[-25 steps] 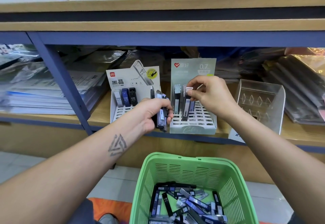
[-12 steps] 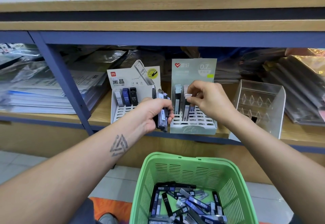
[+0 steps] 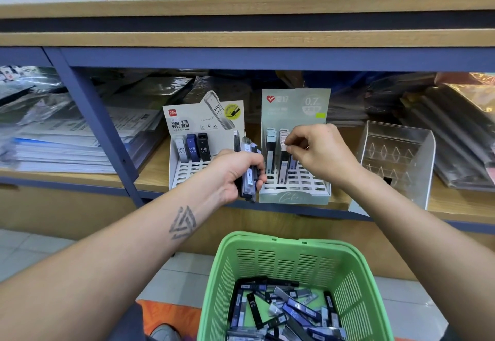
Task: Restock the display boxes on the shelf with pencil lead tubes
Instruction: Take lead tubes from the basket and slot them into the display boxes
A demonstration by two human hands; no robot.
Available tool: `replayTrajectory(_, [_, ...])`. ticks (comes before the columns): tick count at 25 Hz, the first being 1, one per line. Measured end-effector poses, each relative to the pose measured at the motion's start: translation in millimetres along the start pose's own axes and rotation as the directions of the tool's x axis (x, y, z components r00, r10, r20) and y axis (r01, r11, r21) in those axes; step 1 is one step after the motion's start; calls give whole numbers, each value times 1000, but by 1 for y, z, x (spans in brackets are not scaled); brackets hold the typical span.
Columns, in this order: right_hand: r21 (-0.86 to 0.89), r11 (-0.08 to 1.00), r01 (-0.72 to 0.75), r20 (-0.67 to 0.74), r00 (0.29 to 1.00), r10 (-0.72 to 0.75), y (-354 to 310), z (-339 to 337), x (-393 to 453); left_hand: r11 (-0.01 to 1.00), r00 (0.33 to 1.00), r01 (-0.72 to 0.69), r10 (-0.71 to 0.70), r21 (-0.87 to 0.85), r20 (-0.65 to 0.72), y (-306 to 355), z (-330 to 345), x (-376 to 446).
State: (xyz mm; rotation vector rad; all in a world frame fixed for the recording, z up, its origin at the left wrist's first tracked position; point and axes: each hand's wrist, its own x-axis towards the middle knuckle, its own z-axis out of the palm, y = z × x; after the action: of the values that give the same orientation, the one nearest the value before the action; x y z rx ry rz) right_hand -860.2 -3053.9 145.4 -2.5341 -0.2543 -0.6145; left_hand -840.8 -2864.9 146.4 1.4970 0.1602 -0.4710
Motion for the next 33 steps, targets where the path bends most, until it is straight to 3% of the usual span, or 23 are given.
replayTrajectory(12, [-10,994,106,-9,994,-106,1,5,2,1000,1000,-15,15,14,4,-2,3,0])
replayTrajectory(18, [55,998,30,-41,999,-28,3,9,0,1000,1000,-13,13,19,9,-2,3,1])
replayTrajectory(26, [-146,987,63,-41,997,-70,1,9,-5,1000,1000,-21,21,22,15,-3,4,1])
replayTrajectory(33, [-25,999,-21,6,1000,21,4,7,-7,999,998,-38,38,13,40,-2,5,-4])
